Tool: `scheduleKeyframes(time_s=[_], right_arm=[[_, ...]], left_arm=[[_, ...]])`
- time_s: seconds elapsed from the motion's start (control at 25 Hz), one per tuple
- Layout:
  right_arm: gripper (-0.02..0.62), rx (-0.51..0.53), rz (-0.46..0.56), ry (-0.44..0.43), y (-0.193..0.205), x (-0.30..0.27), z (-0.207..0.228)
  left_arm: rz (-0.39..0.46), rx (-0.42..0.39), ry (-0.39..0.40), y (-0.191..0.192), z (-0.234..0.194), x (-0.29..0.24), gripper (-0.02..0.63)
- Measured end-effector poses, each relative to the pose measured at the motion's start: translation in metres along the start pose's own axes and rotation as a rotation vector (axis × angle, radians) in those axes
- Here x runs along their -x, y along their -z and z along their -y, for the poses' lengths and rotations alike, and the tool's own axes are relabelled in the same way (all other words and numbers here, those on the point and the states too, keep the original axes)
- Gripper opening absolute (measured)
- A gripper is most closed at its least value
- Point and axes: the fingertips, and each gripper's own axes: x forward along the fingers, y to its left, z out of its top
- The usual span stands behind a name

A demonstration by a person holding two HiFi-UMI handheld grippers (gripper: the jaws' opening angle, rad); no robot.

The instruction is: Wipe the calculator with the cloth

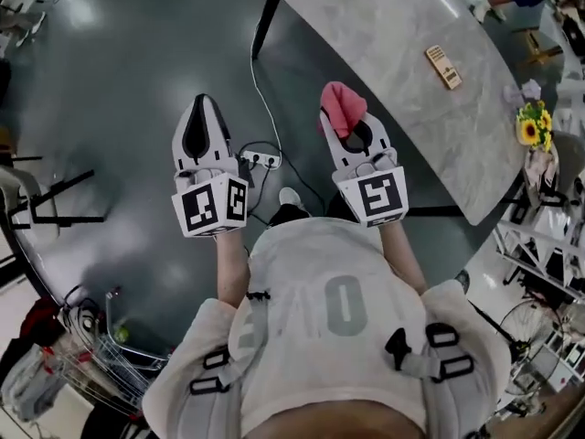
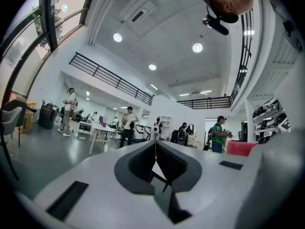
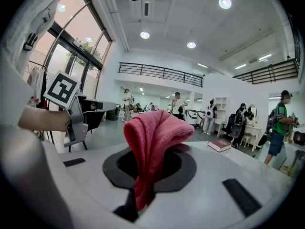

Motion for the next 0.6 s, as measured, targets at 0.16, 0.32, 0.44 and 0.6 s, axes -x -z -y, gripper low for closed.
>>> scheduleKeyframes(time_s=[0.16, 0.32, 0.44, 0.6], right_arm=[[0.054, -0.017, -0.021, 0.076, 0.010, 0.012, 0.029], [0.054, 0.035, 0.001, 0.128, 0.009, 0.002, 0.070], [0.054, 0.056, 0.009, 0.116, 0.004, -0.009, 0.091], [0.054, 0.022, 0.051, 0.113, -0.004, -0.025, 0.114]], left_arm=[[-0.035, 0.003, 0.052, 0.011, 0.032, -0.012, 0.021], [-0.026, 0.022, 0.072, 0.010, 0.054, -0.042, 0.021], [-0.026, -0.027, 0.093, 0.003, 0.069, -0.063, 0.021], [-0.024, -0.064, 0.079, -0.002, 0.078, -0.090, 0.021]])
